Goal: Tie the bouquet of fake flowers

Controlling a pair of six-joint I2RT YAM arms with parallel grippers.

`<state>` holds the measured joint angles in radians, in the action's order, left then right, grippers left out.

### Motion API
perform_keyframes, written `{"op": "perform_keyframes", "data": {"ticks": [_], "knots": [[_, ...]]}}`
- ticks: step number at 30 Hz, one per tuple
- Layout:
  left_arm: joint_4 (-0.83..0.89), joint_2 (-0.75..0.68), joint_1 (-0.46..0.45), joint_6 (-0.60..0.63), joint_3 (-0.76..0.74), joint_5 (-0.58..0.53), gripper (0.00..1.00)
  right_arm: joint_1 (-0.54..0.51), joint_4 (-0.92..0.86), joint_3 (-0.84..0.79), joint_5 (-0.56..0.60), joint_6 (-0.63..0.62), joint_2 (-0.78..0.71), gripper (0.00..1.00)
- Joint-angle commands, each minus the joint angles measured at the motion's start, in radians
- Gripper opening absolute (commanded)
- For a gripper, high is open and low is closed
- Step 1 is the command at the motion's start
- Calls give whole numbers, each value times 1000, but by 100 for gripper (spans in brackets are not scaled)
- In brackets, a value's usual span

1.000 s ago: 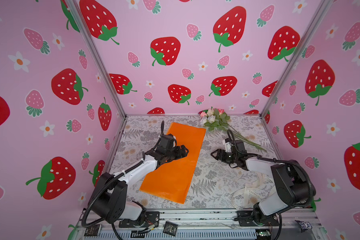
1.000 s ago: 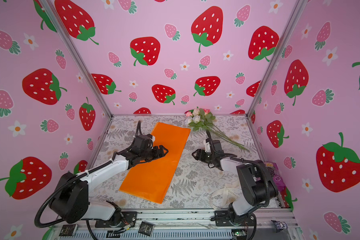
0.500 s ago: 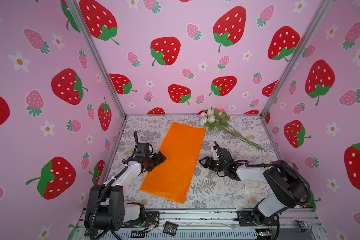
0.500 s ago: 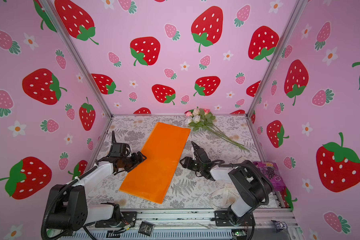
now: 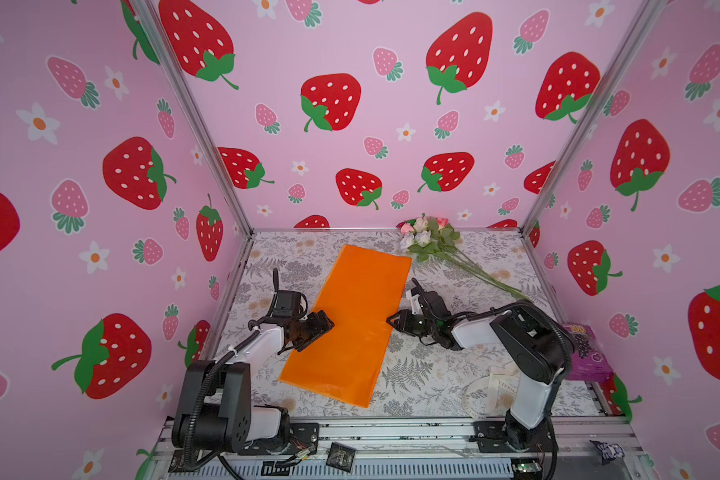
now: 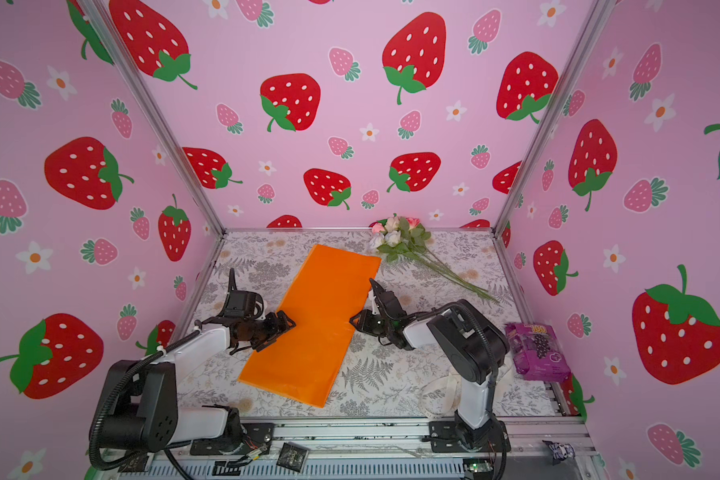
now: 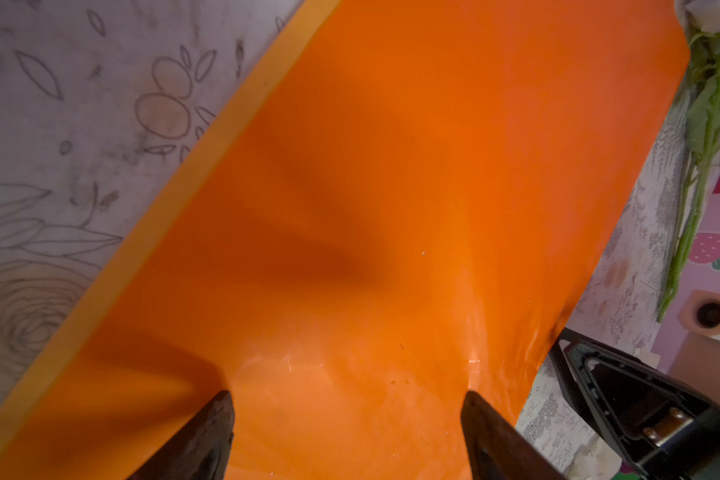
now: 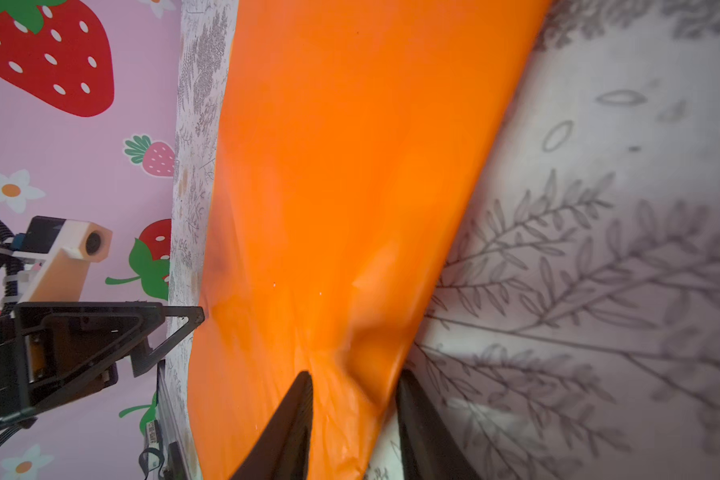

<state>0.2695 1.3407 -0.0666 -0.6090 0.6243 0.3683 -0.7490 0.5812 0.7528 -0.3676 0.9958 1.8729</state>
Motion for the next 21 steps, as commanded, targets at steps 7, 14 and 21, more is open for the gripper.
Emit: {"op": "perform_keyframes", "data": {"ticks": [7, 14, 21], "knots": [[182, -171, 5, 37, 48, -112, 87, 75, -105, 64, -89, -187, 57, 3], [266, -281, 14, 42, 70, -161, 88, 133, -592, 194, -157, -795, 13, 0], [240, -281, 13, 16, 70, -123, 88, 181, -899, 575, -40, -1068, 250, 0]]}}
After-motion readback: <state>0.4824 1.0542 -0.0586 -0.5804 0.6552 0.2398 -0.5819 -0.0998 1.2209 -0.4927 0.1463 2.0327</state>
